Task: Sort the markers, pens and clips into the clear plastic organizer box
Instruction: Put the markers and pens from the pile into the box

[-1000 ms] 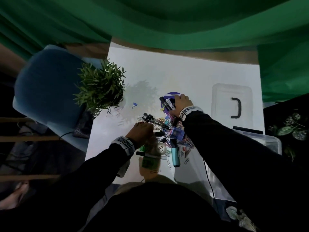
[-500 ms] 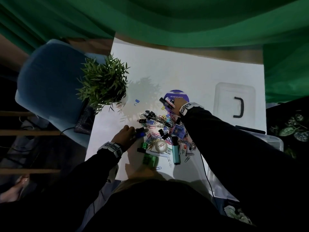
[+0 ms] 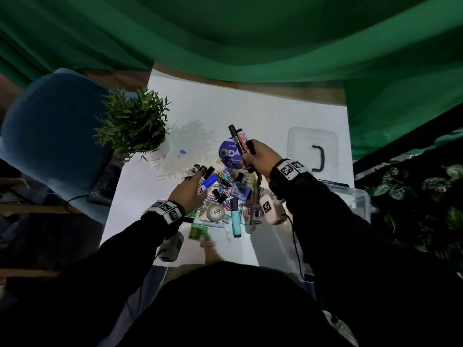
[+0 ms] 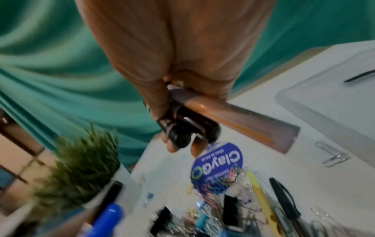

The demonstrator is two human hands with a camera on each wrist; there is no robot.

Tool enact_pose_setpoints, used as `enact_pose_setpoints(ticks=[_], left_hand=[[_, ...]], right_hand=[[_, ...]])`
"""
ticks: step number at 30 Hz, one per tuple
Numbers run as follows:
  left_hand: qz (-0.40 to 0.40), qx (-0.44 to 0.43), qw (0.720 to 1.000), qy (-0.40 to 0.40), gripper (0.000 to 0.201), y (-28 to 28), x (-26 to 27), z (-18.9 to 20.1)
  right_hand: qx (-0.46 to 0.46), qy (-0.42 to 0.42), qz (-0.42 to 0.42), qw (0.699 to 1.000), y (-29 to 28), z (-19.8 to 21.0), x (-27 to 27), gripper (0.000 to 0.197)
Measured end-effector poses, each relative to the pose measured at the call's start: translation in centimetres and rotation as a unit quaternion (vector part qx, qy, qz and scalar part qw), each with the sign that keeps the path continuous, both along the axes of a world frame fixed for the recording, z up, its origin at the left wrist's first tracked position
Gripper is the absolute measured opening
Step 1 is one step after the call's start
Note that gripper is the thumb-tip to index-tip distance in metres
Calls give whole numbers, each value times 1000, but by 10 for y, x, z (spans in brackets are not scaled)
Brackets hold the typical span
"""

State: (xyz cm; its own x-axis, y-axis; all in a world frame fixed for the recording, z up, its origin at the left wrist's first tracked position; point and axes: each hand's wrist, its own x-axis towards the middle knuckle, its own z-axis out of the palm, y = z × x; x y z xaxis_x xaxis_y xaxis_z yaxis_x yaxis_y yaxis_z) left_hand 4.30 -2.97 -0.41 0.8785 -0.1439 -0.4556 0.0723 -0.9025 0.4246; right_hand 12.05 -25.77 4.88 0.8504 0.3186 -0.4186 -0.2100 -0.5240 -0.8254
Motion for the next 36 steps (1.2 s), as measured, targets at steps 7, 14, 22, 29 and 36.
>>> enact_pose_setpoints(ticks=[7,14,22,29,36], left_hand=[[-111,-119,987,-3,46,-109,-12,22],[-129,-156,979,-14,27,-194,-20,35],[-191,-127,973,1,27,-233,-33,43],[-291,-81,953,-1,22,-267,-42,47],[-386,47,921,19,27,-321,-49,36]], right_hand=[[-87,-1,18,996,-123,56,-82,8],[-389,7,196,900,-203,32,-146,22],[-387,-3,216,896,-194,-18,-158,42],[-383,-144,-91,908,-242,-6,-181,17],[-311,1,-121,943,-236,-18,-180,64]])
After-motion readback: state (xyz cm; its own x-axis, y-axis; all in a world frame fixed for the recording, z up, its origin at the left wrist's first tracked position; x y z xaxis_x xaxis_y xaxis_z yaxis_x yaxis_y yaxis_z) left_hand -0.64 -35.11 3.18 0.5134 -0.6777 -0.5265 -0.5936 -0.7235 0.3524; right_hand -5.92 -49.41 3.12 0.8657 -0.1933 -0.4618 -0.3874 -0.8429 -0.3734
